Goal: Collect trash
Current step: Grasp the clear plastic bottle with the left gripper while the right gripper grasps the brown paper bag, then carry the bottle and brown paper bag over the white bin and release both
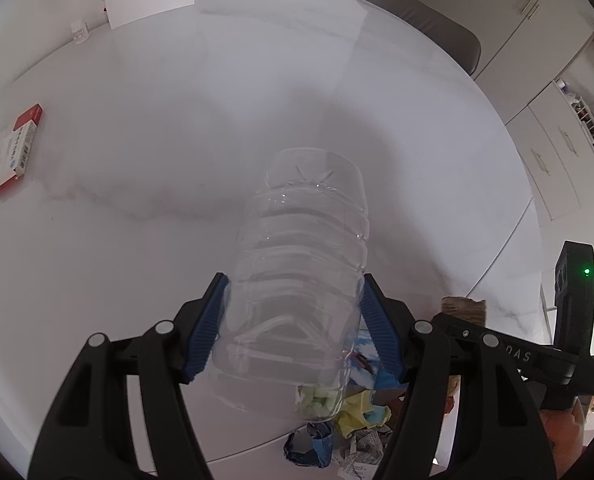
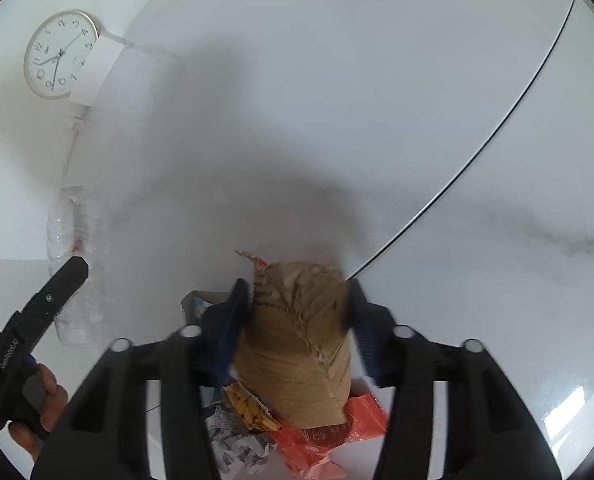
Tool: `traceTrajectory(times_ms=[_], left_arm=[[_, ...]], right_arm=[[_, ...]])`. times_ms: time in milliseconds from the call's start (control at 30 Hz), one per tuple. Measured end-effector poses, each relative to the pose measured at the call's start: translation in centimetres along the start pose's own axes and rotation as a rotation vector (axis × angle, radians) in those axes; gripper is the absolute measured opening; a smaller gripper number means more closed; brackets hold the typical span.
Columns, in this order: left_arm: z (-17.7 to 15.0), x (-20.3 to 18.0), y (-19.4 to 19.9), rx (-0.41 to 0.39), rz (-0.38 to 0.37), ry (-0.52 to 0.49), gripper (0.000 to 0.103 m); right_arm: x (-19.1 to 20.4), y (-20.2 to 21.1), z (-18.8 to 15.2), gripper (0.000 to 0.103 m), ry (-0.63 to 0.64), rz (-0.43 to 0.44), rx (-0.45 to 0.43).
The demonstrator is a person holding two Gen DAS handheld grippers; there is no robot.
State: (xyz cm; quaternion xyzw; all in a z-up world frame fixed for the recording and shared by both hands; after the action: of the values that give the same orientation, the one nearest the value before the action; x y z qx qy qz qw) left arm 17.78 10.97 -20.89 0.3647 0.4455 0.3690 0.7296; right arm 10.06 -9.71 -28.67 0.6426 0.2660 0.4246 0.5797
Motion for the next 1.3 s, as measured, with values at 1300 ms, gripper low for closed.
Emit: traceTrajectory(times_ms=[1300], left_arm=[[-7.4,-17.8,-0.1,0.095,-0.156,-0.412,0.064]], right_arm=[[-37.5,-2.2,-8.2,0.035,-0.326,-0.196,-0.073]])
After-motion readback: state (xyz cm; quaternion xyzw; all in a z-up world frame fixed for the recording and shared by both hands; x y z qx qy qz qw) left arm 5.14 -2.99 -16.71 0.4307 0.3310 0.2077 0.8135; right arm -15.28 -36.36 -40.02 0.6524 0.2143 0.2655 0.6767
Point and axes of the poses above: each gripper's, at about its wrist camera, not at the fingertips, and y roughly against the way its jaws point, x to its left, z to its top, the point moved 4 cm from there along -y, roughly the way its jaws point, and after that the axes turned 12 degrees about -z, right-handed, at the moved point
